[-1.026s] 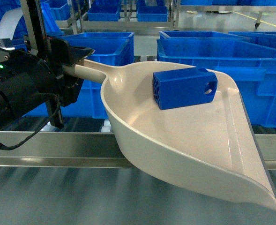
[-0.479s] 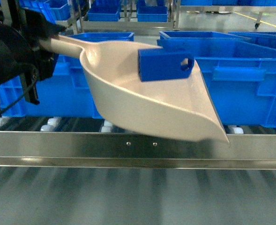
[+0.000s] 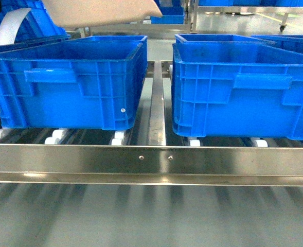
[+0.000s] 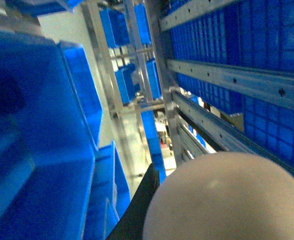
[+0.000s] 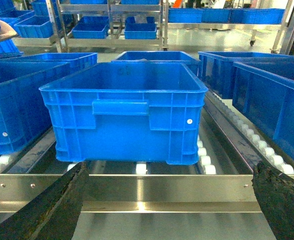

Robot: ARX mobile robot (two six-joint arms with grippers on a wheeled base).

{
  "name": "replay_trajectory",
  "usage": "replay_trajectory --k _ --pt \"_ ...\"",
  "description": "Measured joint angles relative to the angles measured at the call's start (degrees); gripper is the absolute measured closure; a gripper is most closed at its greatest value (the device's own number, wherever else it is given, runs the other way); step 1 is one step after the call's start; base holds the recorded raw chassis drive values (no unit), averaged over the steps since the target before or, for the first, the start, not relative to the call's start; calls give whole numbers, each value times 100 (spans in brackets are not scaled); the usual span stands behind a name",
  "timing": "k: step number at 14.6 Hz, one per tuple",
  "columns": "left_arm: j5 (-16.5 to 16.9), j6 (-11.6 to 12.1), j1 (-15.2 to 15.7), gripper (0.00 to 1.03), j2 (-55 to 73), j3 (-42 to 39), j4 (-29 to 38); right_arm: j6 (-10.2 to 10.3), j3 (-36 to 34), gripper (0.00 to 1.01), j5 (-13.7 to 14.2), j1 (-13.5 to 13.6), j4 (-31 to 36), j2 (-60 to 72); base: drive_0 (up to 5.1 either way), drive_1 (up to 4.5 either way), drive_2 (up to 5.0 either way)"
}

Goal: Place part in tray to right shelf

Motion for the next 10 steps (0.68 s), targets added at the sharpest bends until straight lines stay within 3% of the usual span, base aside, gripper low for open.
replay_trajectory --k 1,2,3,4,5,6,8,10 --pt "-481 188 -7 91 179 566 -603 -2 0 3 0 0 2 0 0 0 0" --pt "-1281 627 -138 91 254 1064 -1274 -2 0 3 0 0 2 0 0 0 0" --pt "-2103 1255 -247 91 258 1440 -1576 0 0 3 0 0 2 0 0 0 0" --pt "-2708 1624 -308 91 203 1626 -1685 0 0 3 0 0 4 0 0 0 0" --pt "-3067 2068 -315 91 66 1587 -1679 -2 0 3 0 0 0 0 0 0 0" --pt "-3283 2330 -304 91 -52 1471 -1707 -2 0 3 0 0 2 0 0 0 0" --pt "-3672 2739 -264 91 -146 1283 -1749 -2 0 3 0 0 2 0 0 0 0" --pt "-3792 2959 -278 91 -146 1263 -1733 0 0 3 0 0 0 0 0 0 0"
